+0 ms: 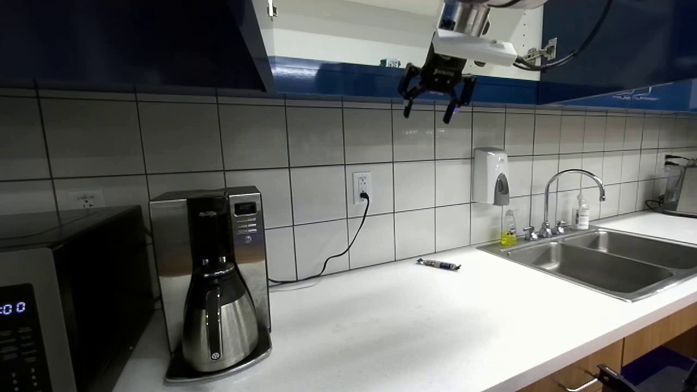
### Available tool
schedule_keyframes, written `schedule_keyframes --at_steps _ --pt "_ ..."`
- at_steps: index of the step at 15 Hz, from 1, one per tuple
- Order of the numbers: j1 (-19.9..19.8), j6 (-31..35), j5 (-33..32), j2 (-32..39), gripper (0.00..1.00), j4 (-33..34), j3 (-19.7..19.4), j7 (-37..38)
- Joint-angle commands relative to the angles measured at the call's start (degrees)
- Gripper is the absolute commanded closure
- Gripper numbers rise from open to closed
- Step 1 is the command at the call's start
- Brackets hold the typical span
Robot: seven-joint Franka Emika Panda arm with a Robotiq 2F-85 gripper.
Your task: Put the green packet in the open upper cabinet.
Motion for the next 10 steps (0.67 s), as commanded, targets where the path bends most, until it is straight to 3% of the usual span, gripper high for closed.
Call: schedule_keyframes --at_steps 1,10 --pt "1.48 2.57 3.53 -0.51 0.0 -6.79 -1.74 -4.14" --pt "3.28 4.08 7.98 7.94 0.0 -16.4 -6.37 -15.4"
